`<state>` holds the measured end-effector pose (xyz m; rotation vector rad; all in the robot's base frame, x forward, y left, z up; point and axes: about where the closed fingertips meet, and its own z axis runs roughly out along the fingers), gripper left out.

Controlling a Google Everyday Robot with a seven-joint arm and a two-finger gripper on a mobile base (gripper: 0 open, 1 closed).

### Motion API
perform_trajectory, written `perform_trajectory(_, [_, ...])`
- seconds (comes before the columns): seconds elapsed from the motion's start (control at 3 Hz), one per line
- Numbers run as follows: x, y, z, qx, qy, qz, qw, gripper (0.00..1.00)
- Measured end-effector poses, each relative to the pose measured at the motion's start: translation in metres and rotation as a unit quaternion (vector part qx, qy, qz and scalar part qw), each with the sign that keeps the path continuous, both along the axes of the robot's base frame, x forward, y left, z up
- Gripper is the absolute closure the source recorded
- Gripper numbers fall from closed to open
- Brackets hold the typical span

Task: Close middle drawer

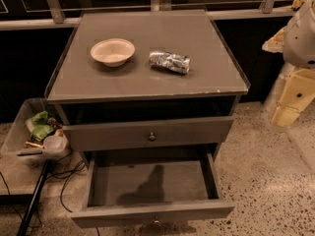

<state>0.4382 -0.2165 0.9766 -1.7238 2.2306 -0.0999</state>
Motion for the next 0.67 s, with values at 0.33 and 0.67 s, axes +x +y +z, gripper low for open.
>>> perform_trajectory(0.33, [-0.003, 0.000, -0.003, 0.003, -0.007, -0.001, 1.0000, 0.00])
perform_trajectory(0.67, [-0.013, 0.003, -0.028, 0.030, -0.009, 0.013, 0.9994, 0.00])
